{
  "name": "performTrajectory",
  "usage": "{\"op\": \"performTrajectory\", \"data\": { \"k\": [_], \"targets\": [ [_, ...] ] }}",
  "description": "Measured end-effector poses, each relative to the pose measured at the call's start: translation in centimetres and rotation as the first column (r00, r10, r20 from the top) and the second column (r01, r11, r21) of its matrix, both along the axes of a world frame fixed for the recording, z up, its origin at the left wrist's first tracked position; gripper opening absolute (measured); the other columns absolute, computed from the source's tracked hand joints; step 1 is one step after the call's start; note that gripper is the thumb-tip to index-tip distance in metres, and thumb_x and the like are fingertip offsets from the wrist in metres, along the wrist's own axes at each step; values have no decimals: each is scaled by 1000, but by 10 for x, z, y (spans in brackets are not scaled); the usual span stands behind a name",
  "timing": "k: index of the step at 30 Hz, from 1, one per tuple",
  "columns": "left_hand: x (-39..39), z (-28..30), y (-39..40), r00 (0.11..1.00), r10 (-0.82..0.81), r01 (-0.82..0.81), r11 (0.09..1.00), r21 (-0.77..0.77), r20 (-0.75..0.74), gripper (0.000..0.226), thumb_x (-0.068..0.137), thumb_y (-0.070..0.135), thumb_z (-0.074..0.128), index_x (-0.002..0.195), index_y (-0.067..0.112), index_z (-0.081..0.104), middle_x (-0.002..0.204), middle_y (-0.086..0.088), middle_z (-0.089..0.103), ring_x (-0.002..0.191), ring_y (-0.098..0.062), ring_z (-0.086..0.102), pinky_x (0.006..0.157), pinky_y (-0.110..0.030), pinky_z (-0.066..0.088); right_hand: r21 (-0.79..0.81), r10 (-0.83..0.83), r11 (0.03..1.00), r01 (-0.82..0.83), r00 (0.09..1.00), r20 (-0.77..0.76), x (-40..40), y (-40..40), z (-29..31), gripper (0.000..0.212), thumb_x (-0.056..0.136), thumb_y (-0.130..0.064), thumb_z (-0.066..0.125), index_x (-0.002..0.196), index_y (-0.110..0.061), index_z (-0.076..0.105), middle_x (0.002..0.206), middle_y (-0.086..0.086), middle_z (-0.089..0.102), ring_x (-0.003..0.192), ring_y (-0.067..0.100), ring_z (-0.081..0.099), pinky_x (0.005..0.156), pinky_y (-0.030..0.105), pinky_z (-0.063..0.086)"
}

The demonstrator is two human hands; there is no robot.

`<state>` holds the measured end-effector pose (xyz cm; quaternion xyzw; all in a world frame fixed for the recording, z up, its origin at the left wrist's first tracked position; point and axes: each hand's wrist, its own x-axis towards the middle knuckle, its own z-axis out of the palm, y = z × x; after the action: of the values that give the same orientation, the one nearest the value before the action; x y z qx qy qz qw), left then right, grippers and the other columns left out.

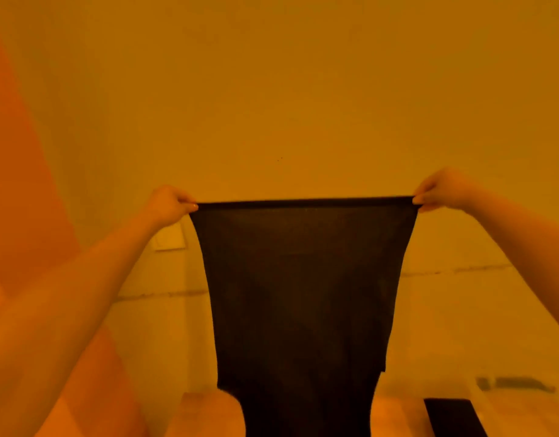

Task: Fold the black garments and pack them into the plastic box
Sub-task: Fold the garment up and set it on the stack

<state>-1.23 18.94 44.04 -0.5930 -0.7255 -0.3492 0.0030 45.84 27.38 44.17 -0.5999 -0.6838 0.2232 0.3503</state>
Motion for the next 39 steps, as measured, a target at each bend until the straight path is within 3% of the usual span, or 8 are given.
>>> {"op": "performTrajectory", "data": {
  "k": [5, 8, 12, 18, 27, 31, 35, 39],
  "targets": [
    [12, 32, 9, 999, -17, 8, 982, 190, 46, 22, 87, 12, 61, 104, 0, 68, 91, -19, 63, 83, -21, 50, 70, -25, 32, 189, -28, 981, 53, 991, -133, 11, -9, 37, 11, 82, 5, 62, 92, 0, 63, 36, -11, 56, 37, -4, 55, 41, 6, 44],
    [17, 28, 1, 992, -64, 37, 971, 237, 111, 20, 87, 10, 61, 103, 0, 68, 86, -11, 60, 83, -20, 51, 59, -25, 35, 234, -35, 971, 51, 997, -74, 18, -20, 41, 11, 82, 0, 64, 93, 4, 66, 47, -7, 61, 47, 6, 58, 48, 15, 48],
    [16, 6, -30, 974, -125, 77, 967, 241, 190, 11, 89, 10, 58, 97, 9, 66, 82, -11, 57, 68, -18, 49, 58, -20, 34, 309, -7, 951, 24, 998, -54, 26, -52, 29, 11, 84, -7, 64, 74, -12, 63, 60, -7, 57, 58, 8, 47, 54, 21, 33],
    [1, -79, -107, 908, -202, 175, 979, 105, 367, 26, 89, 1, 53, 73, 21, 57, 63, 4, 58, 53, 5, 55, 64, -20, 37, 132, 96, 989, -73, 979, -178, 33, -134, -63, 25, 84, 8, 56, 73, -15, 58, 50, -14, 63, 51, -8, 58, 54, 2, 44],
    [-4, -259, -247, 902, -129, 263, 921, -288, 411, 17, 90, 14, 55, 81, 21, 66, 47, 7, 53, 35, -6, 34, 35, -13, 24, -239, -43, 971, 4, 987, -157, 35, -269, -252, 34, 79, 11, 62, 61, -17, 68, 55, -1, 63, 52, 1, 57, 53, 9, 43],
    [-2, -312, -293, 888, -99, 275, 897, -347, 449, 33, 89, 13, 58, 67, 36, 67, 61, -3, 61, 40, -8, 39, 41, -16, 28, -352, -70, 935, 45, 996, -59, 27, -327, -310, 25, 81, 6, 63, 68, -14, 66, 52, -1, 57, 46, 3, 52, 48, 11, 39],
    [5, -340, -334, 883, -107, 322, 847, -423, 458, 26, 89, 10, 57, 71, 27, 63, 69, 0, 62, 43, 2, 47, 51, -19, 37, -405, -115, 908, 101, 993, -10, 18, -377, -339, 14, 84, 3, 61, 75, -6, 66, 65, 10, 58, 65, 24, 53, 63, 30, 40],
    [8, -353, -366, 883, -97, 339, 810, -479, 460, 16, 91, 14, 56, 80, 20, 66, 72, 2, 62, 58, -7, 49, 57, -19, 38, -419, -149, 899, 129, 989, -15, 12, -413, -349, 13, 85, 0, 61, 76, -8, 65, 74, 15, 60, 73, 26, 56, 69, 34, 43]
  ]
}}
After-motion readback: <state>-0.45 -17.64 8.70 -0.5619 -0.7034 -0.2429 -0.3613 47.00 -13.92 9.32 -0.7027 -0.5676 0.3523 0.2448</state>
